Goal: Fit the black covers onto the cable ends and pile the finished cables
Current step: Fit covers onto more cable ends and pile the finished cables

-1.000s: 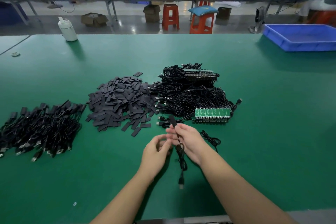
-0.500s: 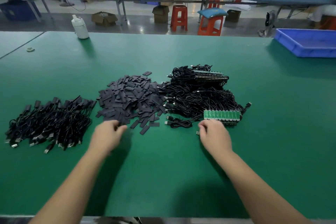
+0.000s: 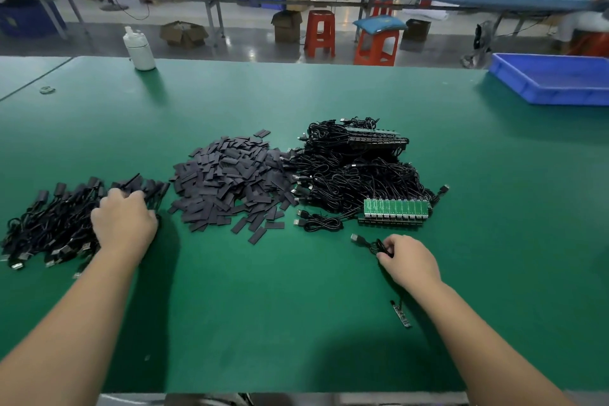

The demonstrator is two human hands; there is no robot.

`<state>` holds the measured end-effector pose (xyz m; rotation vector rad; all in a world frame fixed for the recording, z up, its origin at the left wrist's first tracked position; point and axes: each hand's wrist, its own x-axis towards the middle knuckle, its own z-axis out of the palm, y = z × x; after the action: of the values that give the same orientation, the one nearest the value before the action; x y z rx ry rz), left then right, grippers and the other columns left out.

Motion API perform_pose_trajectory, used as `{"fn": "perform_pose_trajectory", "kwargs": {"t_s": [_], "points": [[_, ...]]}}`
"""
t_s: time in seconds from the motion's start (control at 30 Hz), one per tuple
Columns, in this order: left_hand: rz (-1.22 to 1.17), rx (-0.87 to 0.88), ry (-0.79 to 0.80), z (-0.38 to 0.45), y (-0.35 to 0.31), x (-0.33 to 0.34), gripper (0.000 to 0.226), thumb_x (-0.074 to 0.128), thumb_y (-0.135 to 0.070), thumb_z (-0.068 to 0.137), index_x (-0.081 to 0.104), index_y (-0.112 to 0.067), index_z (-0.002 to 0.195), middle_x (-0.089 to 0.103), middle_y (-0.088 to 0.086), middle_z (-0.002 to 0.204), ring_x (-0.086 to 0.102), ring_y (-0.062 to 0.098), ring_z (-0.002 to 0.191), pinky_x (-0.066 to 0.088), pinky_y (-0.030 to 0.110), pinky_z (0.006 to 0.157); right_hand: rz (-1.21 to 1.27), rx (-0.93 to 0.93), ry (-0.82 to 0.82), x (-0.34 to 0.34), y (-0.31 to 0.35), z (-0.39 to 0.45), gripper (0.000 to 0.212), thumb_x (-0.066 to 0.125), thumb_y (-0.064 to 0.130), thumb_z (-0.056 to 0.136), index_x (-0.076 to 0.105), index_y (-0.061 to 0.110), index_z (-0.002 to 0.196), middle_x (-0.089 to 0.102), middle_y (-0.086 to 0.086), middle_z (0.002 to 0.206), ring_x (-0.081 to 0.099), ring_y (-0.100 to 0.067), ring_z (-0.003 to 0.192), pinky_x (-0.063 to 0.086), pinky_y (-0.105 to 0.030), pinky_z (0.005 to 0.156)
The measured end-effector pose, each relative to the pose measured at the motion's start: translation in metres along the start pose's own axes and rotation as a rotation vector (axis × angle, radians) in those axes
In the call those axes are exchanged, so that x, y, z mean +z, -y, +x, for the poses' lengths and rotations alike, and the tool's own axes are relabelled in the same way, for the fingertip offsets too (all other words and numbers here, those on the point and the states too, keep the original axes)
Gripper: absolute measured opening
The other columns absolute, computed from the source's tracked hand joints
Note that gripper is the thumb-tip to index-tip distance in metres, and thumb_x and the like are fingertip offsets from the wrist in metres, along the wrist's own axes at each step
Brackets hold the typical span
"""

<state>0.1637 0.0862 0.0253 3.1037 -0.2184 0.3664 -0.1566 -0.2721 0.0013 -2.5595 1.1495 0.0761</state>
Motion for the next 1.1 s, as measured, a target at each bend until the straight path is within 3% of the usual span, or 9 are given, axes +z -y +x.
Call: {"fn": "perform_pose_trajectory", "kwargs": {"t_s": [0.13, 0.27, 0.33, 0.4, 0.53, 0.77, 0.9, 0.97, 1.1], "points": [[-0.327, 0.215, 0.033, -0.030, -0.053, -0.019, 0.025, 0.058, -0.023, 0.096, 0.067, -0.014, 0.117, 0.063, 0.010, 0.112, 0.059, 0.020, 0.073, 0.051, 0.031, 0.062, 0.527, 0.089, 0.019, -0.008, 0.007, 0.003, 0.028, 0.070, 0.022, 0.092, 0.062, 0.011, 0.116, 0.061, 0.004, 0.091, 0.062, -0.016, 0.078, 0.054, -0.036, 0.072], [-0.814, 0.476, 0.695, -0.102, -0.125, -0.042, 0.024, 0.055, -0.043, 0.097, 0.064, -0.034, 0.117, 0.069, -0.010, 0.115, 0.066, 0.003, 0.088, 0.052, 0.025, 0.084, 1.148, 0.287, 0.048, -0.014, 0.014, 0.000, 0.039, 0.065, 0.005, 0.095, 0.047, -0.001, 0.129, 0.054, -0.016, 0.111, 0.066, -0.022, 0.071, 0.063, -0.036, 0.061], [-0.823, 0.582, 0.933, -0.142, -0.157, -0.041, 0.044, 0.056, -0.057, 0.092, 0.056, -0.034, 0.130, 0.065, -0.011, 0.123, 0.062, 0.003, 0.104, 0.045, 0.024, 0.098, 1.337, 0.352, 0.023, -0.013, 0.016, -0.002, 0.042, 0.061, 0.004, 0.098, 0.041, 0.003, 0.134, 0.052, -0.016, 0.110, 0.068, -0.024, 0.077, 0.063, -0.035, 0.059], [-0.794, 0.598, 0.975, -0.172, -0.185, -0.034, 0.052, 0.063, -0.056, 0.088, 0.051, -0.032, 0.132, 0.069, -0.008, 0.113, 0.063, 0.005, 0.097, 0.048, 0.024, 0.091, 1.512, 0.424, -0.003, -0.011, 0.018, -0.004, 0.046, 0.058, 0.004, 0.100, 0.035, 0.004, 0.140, 0.052, -0.016, 0.106, 0.068, -0.025, 0.080, 0.063, -0.039, 0.068], [-0.991, 0.413, 0.878, -0.188, -0.214, -0.028, 0.004, 0.062, -0.019, 0.095, 0.061, -0.020, 0.091, 0.075, 0.002, 0.077, 0.063, 0.009, 0.058, 0.056, 0.037, 0.068, 1.692, 0.500, -0.040, -0.007, 0.015, -0.011, 0.056, 0.056, 0.003, 0.101, 0.026, 0.001, 0.148, 0.047, -0.024, 0.128, 0.069, -0.027, 0.086, 0.058, -0.042, 0.081], [-1.126, 0.386, 0.859, -0.179, -0.222, -0.037, 0.023, 0.067, -0.017, 0.092, 0.058, -0.027, 0.111, 0.070, -0.001, 0.070, 0.065, 0.012, 0.060, 0.054, 0.028, 0.062, 1.702, 0.537, -0.058, 0.005, 0.011, -0.019, 0.049, 0.055, 0.005, 0.101, 0.031, -0.001, 0.144, 0.050, -0.022, 0.126, 0.069, -0.027, 0.088, 0.057, -0.042, 0.087], [-1.161, 0.260, 0.784, -0.183, -0.226, -0.035, 0.002, 0.066, -0.014, 0.093, 0.067, -0.016, 0.094, 0.064, -0.006, 0.061, 0.062, 0.010, 0.052, 0.058, 0.031, 0.060, 1.680, 0.524, -0.025, 0.005, 0.011, -0.020, 0.037, 0.057, 0.009, 0.101, 0.040, -0.004, 0.131, 0.057, -0.023, 0.114, 0.068, -0.027, 0.085, 0.056, -0.042, 0.089], [-1.095, 0.235, 0.713, -0.180, -0.227, -0.032, 0.012, 0.064, -0.015, 0.094, 0.068, -0.020, 0.084, 0.062, -0.008, 0.059, 0.063, 0.009, 0.052, 0.056, 0.026, 0.060, 1.551, 0.551, -0.059, 0.003, 0.008, -0.019, 0.044, 0.060, 0.016, 0.101, 0.046, -0.008, 0.134, 0.063, -0.020, 0.110, 0.067, -0.026, 0.088, 0.053, -0.043, 0.098], [-0.977, 0.265, 0.731, -0.175, -0.227, -0.032, 0.016, 0.063, -0.019, 0.094, 0.068, -0.025, 0.080, 0.066, -0.004, 0.064, 0.063, 0.010, 0.055, 0.051, 0.023, 0.062, 1.004, 0.470, -0.284, -0.005, -0.001, -0.015, 0.056, 0.062, 0.030, 0.098, 0.043, 0.006, 0.145, 0.054, -0.010, 0.141, 0.054, -0.025, 0.125, 0.040, -0.035, 0.103]]}}
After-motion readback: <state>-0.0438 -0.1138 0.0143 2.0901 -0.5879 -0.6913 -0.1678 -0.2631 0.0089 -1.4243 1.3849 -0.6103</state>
